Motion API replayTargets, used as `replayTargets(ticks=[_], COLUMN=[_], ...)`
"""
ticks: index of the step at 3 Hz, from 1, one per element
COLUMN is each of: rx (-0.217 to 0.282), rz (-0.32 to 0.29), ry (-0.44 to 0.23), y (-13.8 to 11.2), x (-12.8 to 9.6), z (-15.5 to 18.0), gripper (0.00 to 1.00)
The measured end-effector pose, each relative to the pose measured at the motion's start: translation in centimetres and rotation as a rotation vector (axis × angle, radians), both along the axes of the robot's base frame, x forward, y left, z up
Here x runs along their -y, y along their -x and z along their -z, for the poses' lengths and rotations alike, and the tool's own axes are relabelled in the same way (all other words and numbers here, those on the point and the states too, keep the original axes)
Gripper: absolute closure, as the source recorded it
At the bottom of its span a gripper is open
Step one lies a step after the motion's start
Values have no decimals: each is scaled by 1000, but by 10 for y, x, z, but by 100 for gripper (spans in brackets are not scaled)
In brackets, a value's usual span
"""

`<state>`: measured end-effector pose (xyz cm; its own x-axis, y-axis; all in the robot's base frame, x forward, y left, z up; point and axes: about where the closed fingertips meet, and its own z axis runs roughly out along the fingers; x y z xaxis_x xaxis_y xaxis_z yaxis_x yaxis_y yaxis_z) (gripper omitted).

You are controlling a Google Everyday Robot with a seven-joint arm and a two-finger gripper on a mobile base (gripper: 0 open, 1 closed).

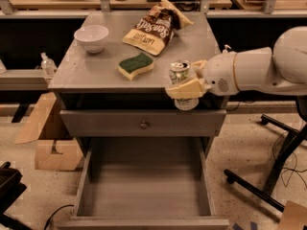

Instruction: Place 7up can into middle drawer

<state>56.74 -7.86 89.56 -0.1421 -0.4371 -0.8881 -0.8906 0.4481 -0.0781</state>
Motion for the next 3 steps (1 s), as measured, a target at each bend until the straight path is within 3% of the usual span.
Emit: replayTargets(ticks=[1, 2, 3], rx=[-15, -46, -48], rz=[-1, 21, 5], ry=[-12, -87, -160], y=[0, 11, 39], x=[-3, 0, 8], z=[12, 56, 116], gripper=[100, 100, 100])
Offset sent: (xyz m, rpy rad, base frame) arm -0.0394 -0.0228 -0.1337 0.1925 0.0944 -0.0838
